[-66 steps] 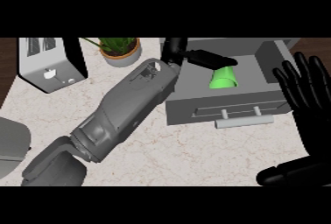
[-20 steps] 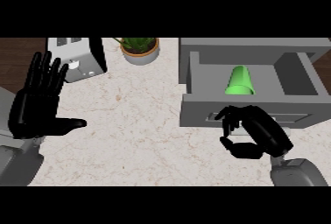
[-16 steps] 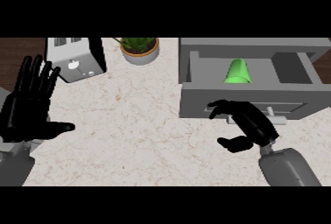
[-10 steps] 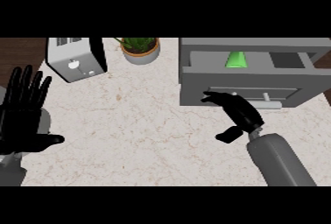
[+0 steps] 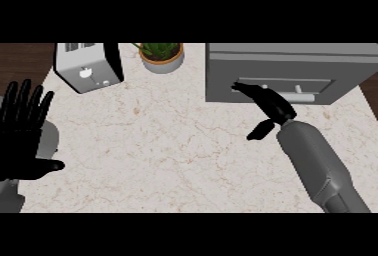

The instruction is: Pick up the cup, place it into the drawer and close the drawer

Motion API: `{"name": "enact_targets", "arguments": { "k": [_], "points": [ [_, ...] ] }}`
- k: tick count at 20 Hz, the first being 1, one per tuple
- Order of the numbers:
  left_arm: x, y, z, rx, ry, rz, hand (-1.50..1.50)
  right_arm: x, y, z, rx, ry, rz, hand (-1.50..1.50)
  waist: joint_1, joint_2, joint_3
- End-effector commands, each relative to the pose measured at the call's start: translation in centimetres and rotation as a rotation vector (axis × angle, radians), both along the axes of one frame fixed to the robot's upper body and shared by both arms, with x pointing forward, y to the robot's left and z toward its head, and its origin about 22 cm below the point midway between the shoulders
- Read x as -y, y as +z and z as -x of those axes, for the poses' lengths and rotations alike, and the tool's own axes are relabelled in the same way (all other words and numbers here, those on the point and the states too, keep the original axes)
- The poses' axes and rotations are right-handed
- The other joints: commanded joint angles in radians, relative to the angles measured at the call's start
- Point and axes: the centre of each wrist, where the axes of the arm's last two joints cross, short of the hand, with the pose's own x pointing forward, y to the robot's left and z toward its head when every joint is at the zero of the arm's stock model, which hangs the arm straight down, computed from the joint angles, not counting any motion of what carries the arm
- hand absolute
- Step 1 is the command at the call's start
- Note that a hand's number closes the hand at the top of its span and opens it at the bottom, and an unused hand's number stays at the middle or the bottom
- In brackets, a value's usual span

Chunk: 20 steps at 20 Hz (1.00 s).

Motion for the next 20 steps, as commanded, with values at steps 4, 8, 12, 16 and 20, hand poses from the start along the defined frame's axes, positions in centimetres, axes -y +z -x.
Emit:
{"name": "enact_targets", "arguments": {
  "k": [4, 8, 12, 16, 20],
  "points": [
    [-0.1, 0.0, -1.3, -0.002, -0.002, 0.012, -1.5, 2.9, 0.8, -2.2, -0.063, -0.006, -0.006, -1.5, 0.011, 0.014, 0.003],
    [-0.1, 0.3, -0.7, 0.008, -0.027, 0.011, -1.5, 4.8, 2.6, -3.2, -0.053, -0.039, -0.004, -1.5, 0.04, 0.024, 0.005],
    [-0.1, -0.6, -1.2, 0.018, -0.038, -0.011, -1.5, 3.8, 3.4, -3.9, -0.04, -0.067, -0.015, -1.5, 0.053, 0.035, 0.004],
    [0.7, -0.2, -1.3, 0.016, -0.04, -0.012, -1.5, 6.6, 5.5, -4.4, -0.043, -0.07, -0.008, -1.5, 0.063, 0.037, 0.005],
    [1.0, -0.6, -1.5, 0.018, -0.038, -0.018, -1.5, 6.7, 4.9, -4.2, -0.041, -0.068, -0.022, -1.5, 0.056, 0.035, 0.005]
  ]
}}
